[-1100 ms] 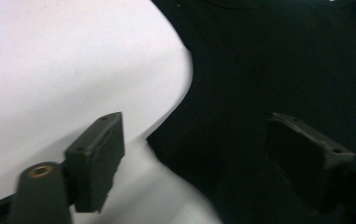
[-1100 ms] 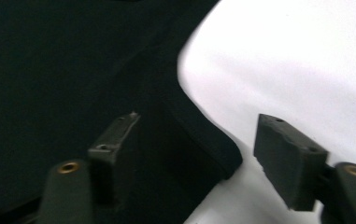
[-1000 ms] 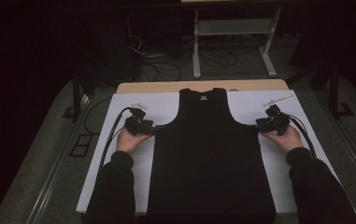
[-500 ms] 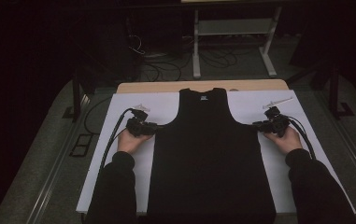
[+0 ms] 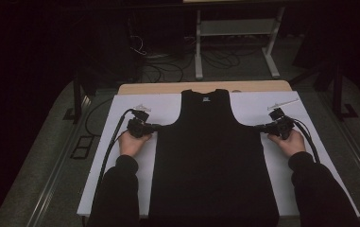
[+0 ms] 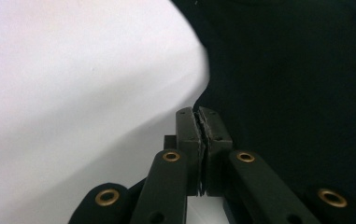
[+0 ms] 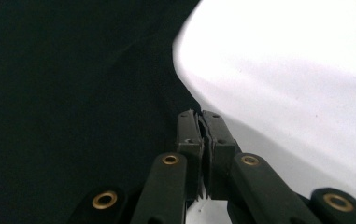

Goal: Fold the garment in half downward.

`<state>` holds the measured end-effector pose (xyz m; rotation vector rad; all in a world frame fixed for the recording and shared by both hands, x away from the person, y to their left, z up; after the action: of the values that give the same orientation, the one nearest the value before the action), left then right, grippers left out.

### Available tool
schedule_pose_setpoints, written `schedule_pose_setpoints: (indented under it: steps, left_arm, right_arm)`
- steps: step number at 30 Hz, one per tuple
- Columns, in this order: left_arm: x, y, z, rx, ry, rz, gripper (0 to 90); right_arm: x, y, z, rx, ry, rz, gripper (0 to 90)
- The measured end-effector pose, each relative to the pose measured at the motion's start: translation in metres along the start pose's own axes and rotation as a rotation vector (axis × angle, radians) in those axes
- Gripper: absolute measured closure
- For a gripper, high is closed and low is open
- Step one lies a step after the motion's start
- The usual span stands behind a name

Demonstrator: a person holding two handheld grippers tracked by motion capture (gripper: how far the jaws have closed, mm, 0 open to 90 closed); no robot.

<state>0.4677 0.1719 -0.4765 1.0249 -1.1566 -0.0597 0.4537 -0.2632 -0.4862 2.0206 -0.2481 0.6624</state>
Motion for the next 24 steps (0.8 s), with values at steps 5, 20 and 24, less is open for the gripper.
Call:
schedule_pose_setpoints:
  steps: [5, 20, 24]
  left_arm:
    - [0.001, 0.008, 0.0, -0.005, 0.036, 0.037, 87.1]
    - [-0.001, 0.027, 0.007, -0.017, 0.063, 0.134, 87.1]
    - [-0.001, 0.031, 0.008, -0.026, 0.087, 0.163, 87.1]
  right_arm:
    - [0.0, 0.004, -0.001, 0.036, -0.044, 0.016, 85.5]
    - [-0.003, 0.023, -0.012, 0.095, -0.061, 0.07, 85.8]
    - [-0.003, 0.025, -0.014, 0.1, -0.065, 0.077, 85.8]
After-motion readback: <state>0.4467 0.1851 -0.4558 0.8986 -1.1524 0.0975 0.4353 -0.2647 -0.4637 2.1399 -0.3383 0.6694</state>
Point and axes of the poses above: each handheld gripper's, and its own axes: y roughly backward along the jaws, x roughly out of its top, z roughly to its right, the point moved 6 cm from there along -y, roughly forward along the jaws, and after that the axes turned 14 degrees about -y, right-handed, at the moved point
